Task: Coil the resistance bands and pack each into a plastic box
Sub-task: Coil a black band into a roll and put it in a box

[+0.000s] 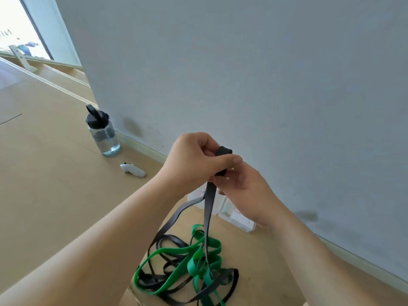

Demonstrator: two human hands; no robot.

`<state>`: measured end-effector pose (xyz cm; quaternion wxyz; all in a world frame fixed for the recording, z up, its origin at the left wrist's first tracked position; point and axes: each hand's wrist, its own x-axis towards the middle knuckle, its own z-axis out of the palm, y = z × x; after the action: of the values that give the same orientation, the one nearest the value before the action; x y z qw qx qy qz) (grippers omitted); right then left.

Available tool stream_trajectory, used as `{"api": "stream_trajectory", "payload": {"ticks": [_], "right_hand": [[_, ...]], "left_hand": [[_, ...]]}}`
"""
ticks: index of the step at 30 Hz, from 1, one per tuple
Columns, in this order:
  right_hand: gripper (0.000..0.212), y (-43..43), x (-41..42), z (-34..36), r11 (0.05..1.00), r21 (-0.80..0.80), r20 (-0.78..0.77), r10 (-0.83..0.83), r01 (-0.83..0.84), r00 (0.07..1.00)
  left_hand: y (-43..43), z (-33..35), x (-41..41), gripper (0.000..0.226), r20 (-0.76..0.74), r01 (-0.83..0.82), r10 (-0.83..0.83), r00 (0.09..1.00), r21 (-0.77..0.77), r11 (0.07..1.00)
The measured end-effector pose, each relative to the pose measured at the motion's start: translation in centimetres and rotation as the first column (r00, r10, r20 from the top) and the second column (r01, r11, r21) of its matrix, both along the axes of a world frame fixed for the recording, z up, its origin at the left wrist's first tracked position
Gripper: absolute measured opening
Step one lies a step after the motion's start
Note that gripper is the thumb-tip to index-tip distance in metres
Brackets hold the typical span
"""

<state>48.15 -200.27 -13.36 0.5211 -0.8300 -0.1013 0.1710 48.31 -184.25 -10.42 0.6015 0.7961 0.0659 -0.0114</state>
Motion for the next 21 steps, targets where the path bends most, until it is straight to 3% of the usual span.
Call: {"api": "stream_trajectory", "payload": {"ticks": [4, 6, 10, 13, 16, 18, 21], "right_hand": [[0.015, 1.4, 0.7, 1.0, 0.989, 0.076, -0.069, -0.125, 0.13, 0.99], [0.016, 2.0, 1.0, 1.7, 0.977, 0.078, -0.062, -0.196, 0.201, 0.979], [0.021, 1.8, 1.8, 2.8, 0.913, 0.215, -0.091, -0.334, 0.346, 0.938], [0.022, 0.3, 2.0, 3.9, 0.754, 0.449, -0.205, -0.435, 0.479, 0.877], [0.02, -2.3, 2.4, 5.7, 0.439, 0.637, -0.437, -0.472, 0.634, 0.766], [0.017, -4.5, 3.1, 6.7, 0.312, 0.653, -0.517, -0.483, 0.69, 0.707], [0.006, -8.2, 4.0, 6.6, 0.223, 0.635, -0.556, -0.533, 0.74, 0.638]], "left_hand": [[1.7, 0.0, 0.7, 0.033, 0.005, 0.038, -0.038, 0.999, -0.028, 0.999], [2.7, -0.4, 1.1, 0.021, -0.067, 0.087, -0.089, 0.994, -0.027, 0.996], [1.8, -2.2, 0.6, 0.037, -0.262, 0.391, -0.385, 0.885, -0.034, 0.92], [0.0, -4.3, -0.2, 0.015, -0.257, 0.471, -0.43, 0.866, 0.127, 0.873], [-1.7, -5.9, -0.9, 0.025, -0.243, 0.49, -0.446, 0.861, 0.162, 0.857], [-3.1, -5.5, -1.2, 0.027, -0.222, 0.483, -0.455, 0.862, 0.09, 0.871], [-4.6, -3.0, -0.6, 0.024, -0.135, 0.404, -0.42, 0.897, -0.132, 0.905]]}}
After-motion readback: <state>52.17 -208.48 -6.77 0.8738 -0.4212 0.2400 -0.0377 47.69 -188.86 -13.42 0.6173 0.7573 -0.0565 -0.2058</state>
